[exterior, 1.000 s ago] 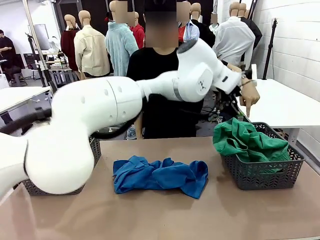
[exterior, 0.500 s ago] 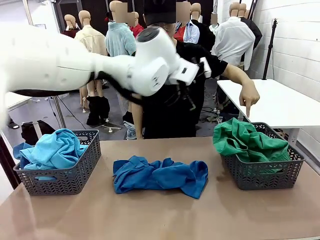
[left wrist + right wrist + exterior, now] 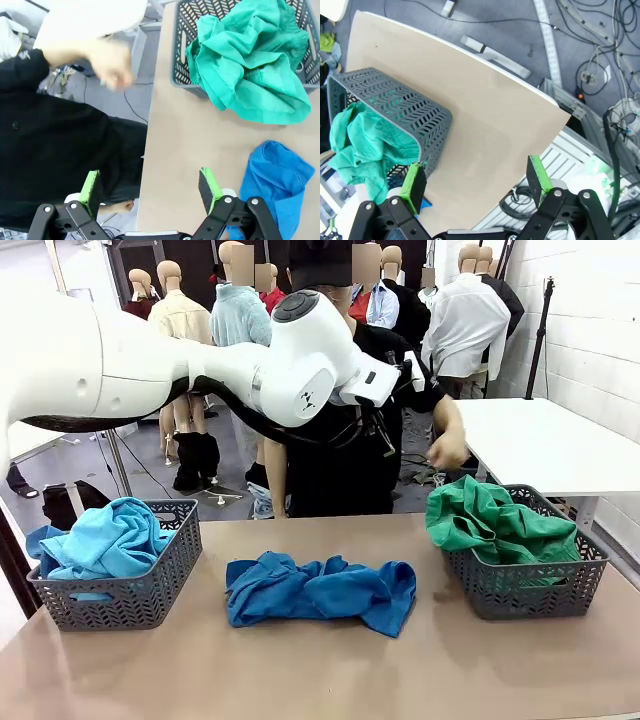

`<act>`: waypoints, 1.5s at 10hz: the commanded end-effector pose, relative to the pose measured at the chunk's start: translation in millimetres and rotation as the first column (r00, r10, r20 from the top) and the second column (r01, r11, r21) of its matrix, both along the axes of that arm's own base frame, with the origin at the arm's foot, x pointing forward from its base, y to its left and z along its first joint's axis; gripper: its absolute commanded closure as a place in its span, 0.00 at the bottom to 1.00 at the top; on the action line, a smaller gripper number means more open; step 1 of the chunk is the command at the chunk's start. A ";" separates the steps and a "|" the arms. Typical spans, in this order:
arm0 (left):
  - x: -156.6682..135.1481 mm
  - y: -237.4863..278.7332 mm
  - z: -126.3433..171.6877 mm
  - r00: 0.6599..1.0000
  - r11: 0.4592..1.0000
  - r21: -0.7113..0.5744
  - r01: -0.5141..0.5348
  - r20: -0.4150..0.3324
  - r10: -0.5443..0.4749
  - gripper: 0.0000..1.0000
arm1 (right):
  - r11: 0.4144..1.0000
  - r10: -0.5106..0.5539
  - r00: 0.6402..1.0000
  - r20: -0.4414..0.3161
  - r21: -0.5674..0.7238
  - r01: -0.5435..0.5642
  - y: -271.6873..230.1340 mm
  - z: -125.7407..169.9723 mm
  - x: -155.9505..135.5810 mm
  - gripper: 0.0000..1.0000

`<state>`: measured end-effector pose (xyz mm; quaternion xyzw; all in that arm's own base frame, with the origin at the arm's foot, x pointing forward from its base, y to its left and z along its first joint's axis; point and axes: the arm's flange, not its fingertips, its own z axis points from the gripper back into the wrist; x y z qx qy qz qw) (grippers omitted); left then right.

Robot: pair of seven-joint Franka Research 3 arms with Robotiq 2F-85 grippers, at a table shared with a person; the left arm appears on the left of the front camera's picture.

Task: Sort the tops and bottoms.
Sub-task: Lift clothes from the center of the table with your right hand.

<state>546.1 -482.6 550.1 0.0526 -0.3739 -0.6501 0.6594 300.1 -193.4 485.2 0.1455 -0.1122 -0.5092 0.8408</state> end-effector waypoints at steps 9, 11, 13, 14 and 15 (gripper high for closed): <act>-80.5 230.5 93.5 0.728 0.775 -0.090 -0.625 0.289 0.621 0.00 | 0.742 0.641 0.734 0.222 -0.422 -0.520 152.4 180.3 13.1 0.00; -140.1 285.8 94.5 0.623 0.660 -0.145 -0.737 0.233 0.747 0.00 | 0.447 0.871 0.486 0.064 -0.514 -0.733 236.4 208.2 39.1 0.00; -192.8 329.6 88.9 0.490 0.518 -0.284 -0.807 0.170 0.855 0.00 | 0.232 0.948 0.310 -0.071 -0.510 -0.828 314.3 209.0 56.6 0.00; -207.6 348.7 86.7 0.413 0.435 -0.363 -0.824 0.142 0.900 0.00 | 0.159 0.956 0.259 -0.140 -0.495 -0.854 345.8 198.9 66.1 0.00; -208.5 358.3 87.1 0.386 0.405 -0.366 -0.838 0.126 0.914 0.00 | 0.114 0.951 0.231 -0.206 -0.462 -0.880 366.2 183.2 72.9 0.00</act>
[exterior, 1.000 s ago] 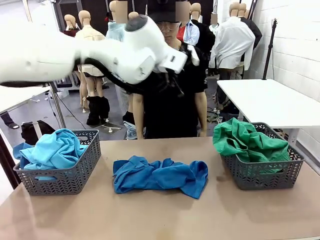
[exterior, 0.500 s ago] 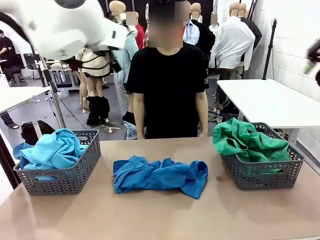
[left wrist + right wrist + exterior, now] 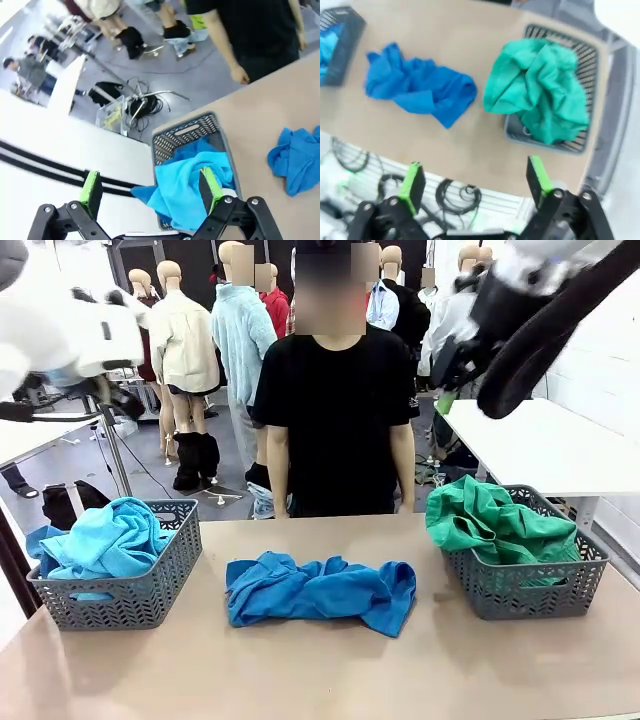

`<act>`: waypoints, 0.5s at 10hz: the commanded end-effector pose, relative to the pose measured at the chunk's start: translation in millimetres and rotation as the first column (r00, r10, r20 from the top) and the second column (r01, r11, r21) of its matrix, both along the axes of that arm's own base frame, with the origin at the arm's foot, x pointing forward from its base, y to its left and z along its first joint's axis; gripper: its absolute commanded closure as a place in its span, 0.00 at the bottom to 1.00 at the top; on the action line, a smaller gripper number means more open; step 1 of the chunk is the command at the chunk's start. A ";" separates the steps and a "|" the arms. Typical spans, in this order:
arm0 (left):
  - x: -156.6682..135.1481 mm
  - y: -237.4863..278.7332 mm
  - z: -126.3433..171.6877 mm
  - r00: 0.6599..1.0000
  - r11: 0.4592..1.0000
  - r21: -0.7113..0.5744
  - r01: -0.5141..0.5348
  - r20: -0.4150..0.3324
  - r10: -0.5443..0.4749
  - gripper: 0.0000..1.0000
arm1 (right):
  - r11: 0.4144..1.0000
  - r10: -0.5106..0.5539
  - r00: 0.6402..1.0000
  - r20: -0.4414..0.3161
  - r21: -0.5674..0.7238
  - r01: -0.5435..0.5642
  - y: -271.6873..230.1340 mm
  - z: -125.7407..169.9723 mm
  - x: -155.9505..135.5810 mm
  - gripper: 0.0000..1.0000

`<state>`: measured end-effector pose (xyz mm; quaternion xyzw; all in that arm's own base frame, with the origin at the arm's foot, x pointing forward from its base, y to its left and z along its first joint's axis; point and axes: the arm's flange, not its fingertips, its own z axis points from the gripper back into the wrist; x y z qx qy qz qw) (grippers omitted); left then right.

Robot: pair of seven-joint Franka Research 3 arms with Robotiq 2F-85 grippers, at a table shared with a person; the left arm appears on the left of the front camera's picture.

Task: Sort the tops and bottoms.
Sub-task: Lift clothes from the center of the table with your right hand.

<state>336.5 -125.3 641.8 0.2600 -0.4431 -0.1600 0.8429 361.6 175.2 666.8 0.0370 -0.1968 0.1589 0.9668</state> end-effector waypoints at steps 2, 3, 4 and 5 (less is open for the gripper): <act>17.6 -18.9 -1.5 0.997 0.996 0.052 0.066 -0.036 -0.064 0.00 | 1.000 0.000 1.000 0.000 0.000 0.000 0.0 0.0 0.0 0.00; 17.6 -18.9 -1.5 0.997 0.996 0.052 0.066 -0.036 -0.064 0.00 | 1.000 0.000 1.000 0.000 0.000 0.000 0.0 0.0 0.0 0.00; 17.6 -18.9 -1.5 0.997 0.996 0.052 0.066 -0.036 -0.064 0.00 | 1.000 0.000 1.000 0.000 0.000 0.000 0.0 0.0 0.0 0.00; 17.6 -18.9 -1.5 0.997 0.996 0.052 0.066 -0.036 -0.064 0.00 | 1.000 0.000 1.000 0.000 0.000 0.000 0.0 0.0 0.0 0.00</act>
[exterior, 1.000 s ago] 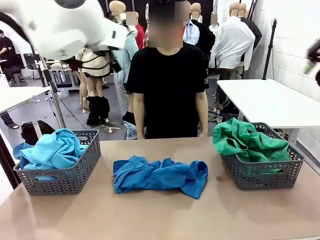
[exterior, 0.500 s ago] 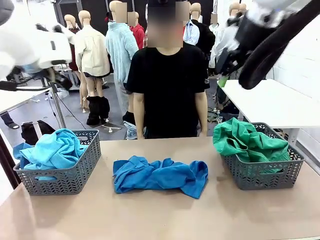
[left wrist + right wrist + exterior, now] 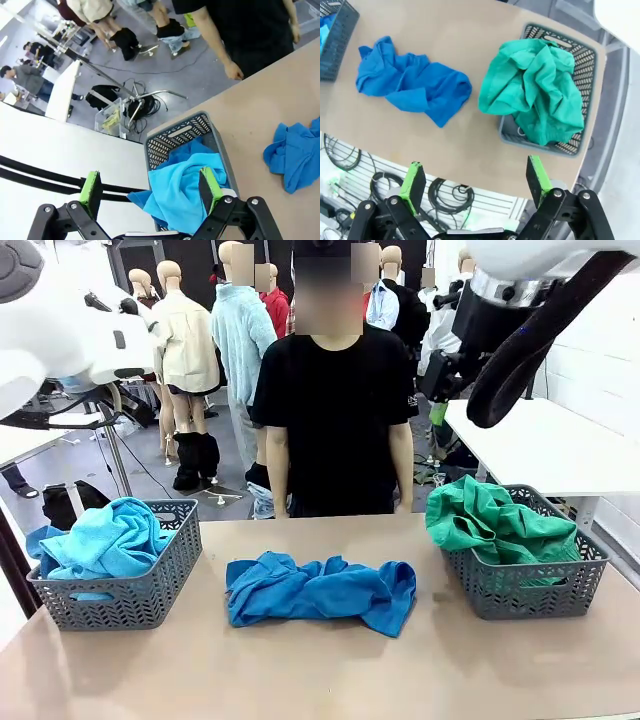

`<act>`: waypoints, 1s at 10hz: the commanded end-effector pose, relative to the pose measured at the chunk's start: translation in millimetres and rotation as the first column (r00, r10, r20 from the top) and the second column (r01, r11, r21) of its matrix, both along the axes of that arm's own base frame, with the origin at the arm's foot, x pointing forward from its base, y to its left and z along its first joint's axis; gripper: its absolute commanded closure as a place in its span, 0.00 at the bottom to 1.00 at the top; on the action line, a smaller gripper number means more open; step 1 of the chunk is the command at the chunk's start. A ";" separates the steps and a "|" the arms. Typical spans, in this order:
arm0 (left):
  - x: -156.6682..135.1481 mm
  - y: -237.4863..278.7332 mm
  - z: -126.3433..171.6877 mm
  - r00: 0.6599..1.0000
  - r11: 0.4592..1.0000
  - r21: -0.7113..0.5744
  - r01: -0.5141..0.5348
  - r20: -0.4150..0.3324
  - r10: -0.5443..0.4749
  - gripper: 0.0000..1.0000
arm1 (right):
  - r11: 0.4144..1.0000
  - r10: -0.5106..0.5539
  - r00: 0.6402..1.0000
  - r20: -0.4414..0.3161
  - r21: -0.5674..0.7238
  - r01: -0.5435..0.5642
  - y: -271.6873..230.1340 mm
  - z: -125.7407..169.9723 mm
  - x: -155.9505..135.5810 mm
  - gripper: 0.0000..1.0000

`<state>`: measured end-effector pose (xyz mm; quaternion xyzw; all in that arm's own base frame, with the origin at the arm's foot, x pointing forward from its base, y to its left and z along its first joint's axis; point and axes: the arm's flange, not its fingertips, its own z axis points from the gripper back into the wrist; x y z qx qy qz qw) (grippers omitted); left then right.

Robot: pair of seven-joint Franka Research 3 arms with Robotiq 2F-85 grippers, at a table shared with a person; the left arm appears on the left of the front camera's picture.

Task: Sort the tops and bottoms.
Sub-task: Lift clothes from the center of the table with your right hand.

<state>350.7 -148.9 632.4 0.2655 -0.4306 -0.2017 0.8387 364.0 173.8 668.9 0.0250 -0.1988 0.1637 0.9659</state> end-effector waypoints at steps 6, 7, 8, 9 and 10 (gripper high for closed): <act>3.3 4.7 7.8 1.000 1.000 0.000 0.005 0.003 -0.005 0.00 | 0.961 0.245 0.965 -0.095 -0.105 -0.254 90.3 -29.3 63.4 0.00; 3.3 4.7 7.8 1.000 1.000 0.000 0.005 0.003 -0.005 0.00 | 0.936 0.297 0.943 -0.148 -0.149 -0.318 115.9 -53.5 73.3 0.00; 1.7 3.4 3.5 1.000 1.000 0.003 -0.006 0.004 0.006 0.00 | 0.898 0.339 0.915 -0.221 -0.215 -0.385 134.0 -80.8 83.3 0.00; 3.1 20.1 6.1 1.000 0.999 -0.031 -0.016 -0.014 0.016 0.00 | 0.874 0.360 0.897 -0.257 -0.242 -0.420 142.8 -100.6 88.3 0.00; 7.1 47.2 9.3 0.999 0.998 -0.053 -0.044 -0.034 0.042 0.00 | 0.852 0.389 0.881 -0.271 -0.259 -0.456 150.4 -118.6 91.6 0.00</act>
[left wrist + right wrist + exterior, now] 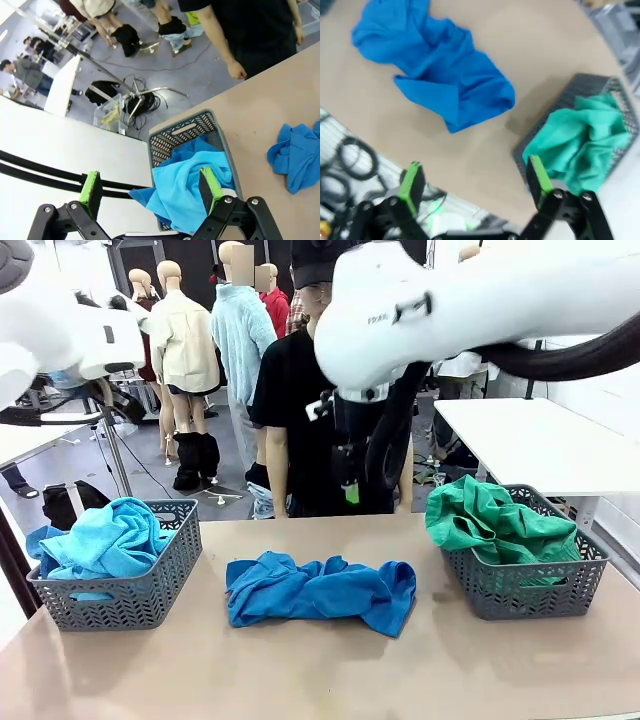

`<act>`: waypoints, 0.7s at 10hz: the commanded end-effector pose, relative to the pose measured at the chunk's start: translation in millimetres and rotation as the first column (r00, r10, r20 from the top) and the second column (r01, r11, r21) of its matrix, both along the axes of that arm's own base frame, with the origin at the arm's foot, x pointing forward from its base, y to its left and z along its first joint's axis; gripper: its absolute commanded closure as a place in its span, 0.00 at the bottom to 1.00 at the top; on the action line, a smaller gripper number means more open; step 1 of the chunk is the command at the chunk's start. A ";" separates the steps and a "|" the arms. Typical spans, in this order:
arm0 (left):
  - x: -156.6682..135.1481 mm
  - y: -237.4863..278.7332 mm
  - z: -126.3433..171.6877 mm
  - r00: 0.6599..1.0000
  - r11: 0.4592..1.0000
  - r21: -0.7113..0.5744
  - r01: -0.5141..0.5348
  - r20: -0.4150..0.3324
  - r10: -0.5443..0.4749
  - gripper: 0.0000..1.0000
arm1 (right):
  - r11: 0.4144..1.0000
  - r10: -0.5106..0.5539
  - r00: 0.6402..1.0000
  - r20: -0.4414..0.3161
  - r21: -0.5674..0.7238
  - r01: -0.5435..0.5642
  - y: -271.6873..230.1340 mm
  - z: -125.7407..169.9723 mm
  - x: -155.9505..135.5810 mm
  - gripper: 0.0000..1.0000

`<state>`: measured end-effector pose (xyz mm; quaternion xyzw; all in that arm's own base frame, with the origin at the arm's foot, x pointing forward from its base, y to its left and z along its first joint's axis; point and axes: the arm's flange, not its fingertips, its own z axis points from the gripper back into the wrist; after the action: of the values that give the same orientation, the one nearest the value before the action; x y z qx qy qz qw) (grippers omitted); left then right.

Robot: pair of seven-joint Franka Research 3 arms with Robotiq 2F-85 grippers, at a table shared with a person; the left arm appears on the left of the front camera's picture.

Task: Sort the tops and bottoms.
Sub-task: Lift clothes from the center of the table with your right hand.

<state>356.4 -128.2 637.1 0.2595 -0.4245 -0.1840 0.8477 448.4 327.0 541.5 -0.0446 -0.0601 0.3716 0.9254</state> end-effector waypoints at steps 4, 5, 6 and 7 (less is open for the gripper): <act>-24.6 166.0 11.8 0.980 0.966 -0.172 -0.194 -0.086 0.182 0.00 | 0.982 0.176 0.982 -0.069 -0.060 -0.180 5.1 -56.3 5.9 0.00; -32.6 196.5 16.7 0.974 0.952 -0.210 -0.223 -0.097 0.206 0.00 | 0.982 0.167 0.984 -0.061 -0.079 -0.172 9.4 -69.8 11.7 0.00; -43.2 226.9 15.6 0.972 0.936 -0.270 -0.228 -0.118 0.202 0.00 | 0.985 0.141 0.989 -0.054 -0.096 -0.145 7.5 -85.4 11.5 0.00; -62.1 255.2 14.4 0.968 0.913 -0.324 -0.248 -0.131 0.216 0.00 | 0.988 0.131 0.991 -0.022 -0.082 -0.133 7.4 -89.7 8.3 0.00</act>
<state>310.2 114.4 652.2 0.1737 -0.3797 -0.0264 0.9083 460.3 337.7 459.9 -0.0614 -0.0136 0.4460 0.8928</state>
